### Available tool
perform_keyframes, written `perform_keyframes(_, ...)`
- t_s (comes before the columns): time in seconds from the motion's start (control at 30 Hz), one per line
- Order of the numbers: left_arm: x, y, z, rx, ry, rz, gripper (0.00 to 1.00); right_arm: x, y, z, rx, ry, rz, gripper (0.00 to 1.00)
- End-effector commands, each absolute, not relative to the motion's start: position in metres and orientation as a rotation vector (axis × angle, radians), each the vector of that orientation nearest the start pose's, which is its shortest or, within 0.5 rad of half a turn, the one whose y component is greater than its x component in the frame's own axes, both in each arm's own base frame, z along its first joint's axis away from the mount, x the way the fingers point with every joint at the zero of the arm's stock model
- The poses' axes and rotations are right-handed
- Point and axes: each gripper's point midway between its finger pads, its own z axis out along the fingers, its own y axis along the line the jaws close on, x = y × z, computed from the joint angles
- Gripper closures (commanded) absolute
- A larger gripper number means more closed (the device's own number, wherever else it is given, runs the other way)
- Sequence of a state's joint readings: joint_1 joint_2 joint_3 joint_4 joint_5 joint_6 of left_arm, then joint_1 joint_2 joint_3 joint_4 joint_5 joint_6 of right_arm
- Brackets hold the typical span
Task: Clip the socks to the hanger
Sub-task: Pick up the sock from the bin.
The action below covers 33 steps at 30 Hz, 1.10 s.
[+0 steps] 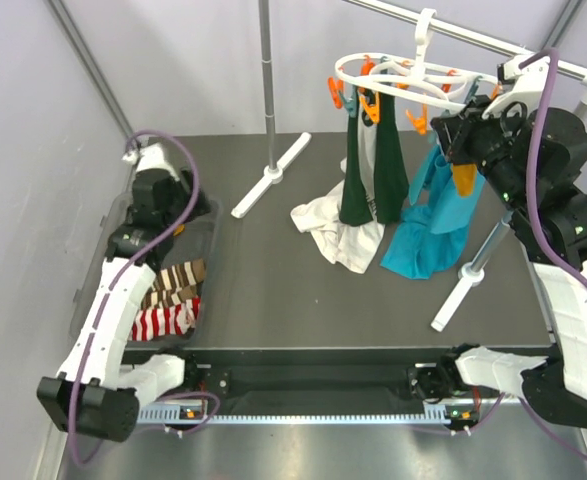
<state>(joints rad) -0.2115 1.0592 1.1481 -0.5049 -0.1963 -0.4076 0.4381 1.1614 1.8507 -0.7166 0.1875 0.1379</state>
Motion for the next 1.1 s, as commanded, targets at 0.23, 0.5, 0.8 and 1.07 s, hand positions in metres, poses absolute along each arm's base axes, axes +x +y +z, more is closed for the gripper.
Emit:
perform_keyframes(0.23, 0.34, 0.069, 0.187, -0.678, 2.058, 0.158, 0.25, 0.289, 0.119, 0.513, -0.144, 1.579, 0.358, 1.0)
perform_keyframes(0.5, 0.374, 0.106, 0.129, -0.639, 2.133, 0.31, 0.38, 0.288, 0.122, 0.507, -0.155, 1.586, 0.37, 1.0)
perform_keyframes(0.8, 0.389, 0.122, 0.084, -0.604, 2.232, 0.39, 0.37, 0.288, 0.125, 0.508, -0.17, 1.586, 0.386, 1.0)
perform_keyframes(1.07, 0.404, 0.13, 0.058, -0.533, 2.299, 0.399, 0.43, 0.283, 0.121, 0.511, -0.168, 1.573, 0.377, 1.0)
